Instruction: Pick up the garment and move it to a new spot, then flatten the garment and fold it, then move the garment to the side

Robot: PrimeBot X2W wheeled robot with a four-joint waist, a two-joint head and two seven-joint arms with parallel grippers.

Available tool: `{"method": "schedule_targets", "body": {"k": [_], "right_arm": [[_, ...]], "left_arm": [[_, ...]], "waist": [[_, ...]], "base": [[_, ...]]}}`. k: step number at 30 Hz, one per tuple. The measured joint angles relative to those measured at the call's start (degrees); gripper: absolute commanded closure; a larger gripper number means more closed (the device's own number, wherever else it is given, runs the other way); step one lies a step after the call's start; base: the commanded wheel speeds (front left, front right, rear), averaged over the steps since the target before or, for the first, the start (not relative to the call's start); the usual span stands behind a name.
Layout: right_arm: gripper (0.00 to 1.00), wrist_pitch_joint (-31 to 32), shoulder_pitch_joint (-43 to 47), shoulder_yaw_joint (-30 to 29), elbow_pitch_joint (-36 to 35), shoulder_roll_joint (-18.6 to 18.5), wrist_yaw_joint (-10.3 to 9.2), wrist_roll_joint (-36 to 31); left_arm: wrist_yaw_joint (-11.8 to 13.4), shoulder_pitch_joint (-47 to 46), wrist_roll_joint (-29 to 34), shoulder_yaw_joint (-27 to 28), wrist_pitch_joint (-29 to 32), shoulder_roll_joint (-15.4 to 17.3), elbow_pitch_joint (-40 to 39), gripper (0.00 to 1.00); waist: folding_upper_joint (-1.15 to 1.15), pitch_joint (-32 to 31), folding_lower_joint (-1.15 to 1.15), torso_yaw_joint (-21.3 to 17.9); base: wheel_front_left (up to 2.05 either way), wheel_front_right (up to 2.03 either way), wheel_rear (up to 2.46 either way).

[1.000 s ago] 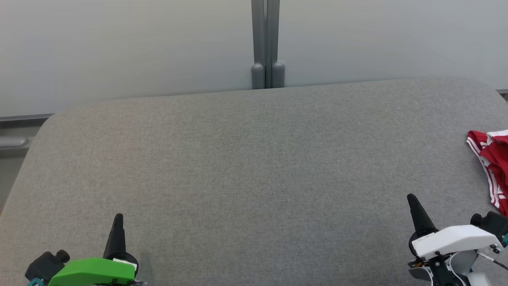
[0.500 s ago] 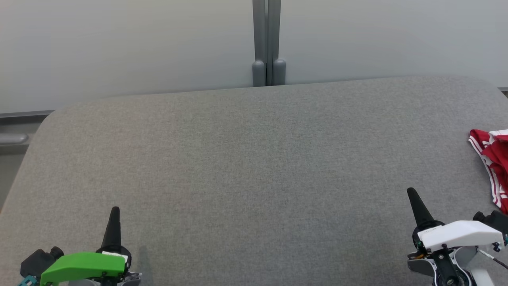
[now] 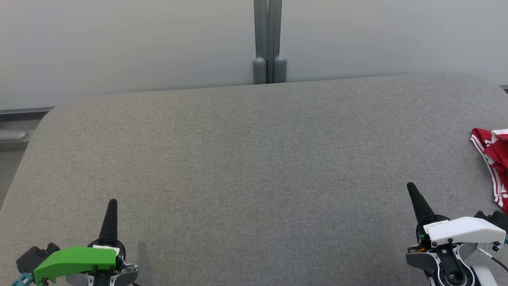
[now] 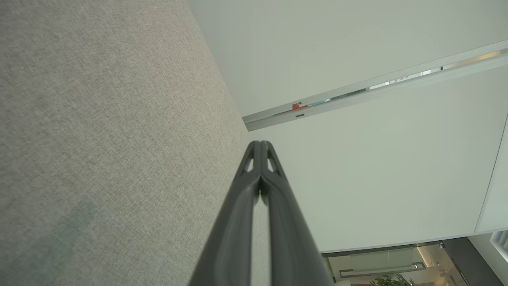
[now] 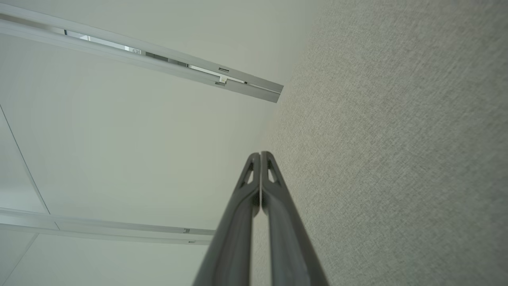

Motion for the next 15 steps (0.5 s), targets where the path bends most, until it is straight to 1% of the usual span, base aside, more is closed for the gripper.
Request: {"method": "schedule_targets", "body": {"k": [15], "right_arm": [[1.00,0.73,-1.02,-0.49,0.14,0.26,-0.01,7.38]], "left_arm": [[0.00,-0.97,-6.46,1.05,1.76,-0.09,-0.54,1.00]], "waist": [[0.00,0.55,0.00,0.21]], "base": [[0.00,0.00,0.00]]}}
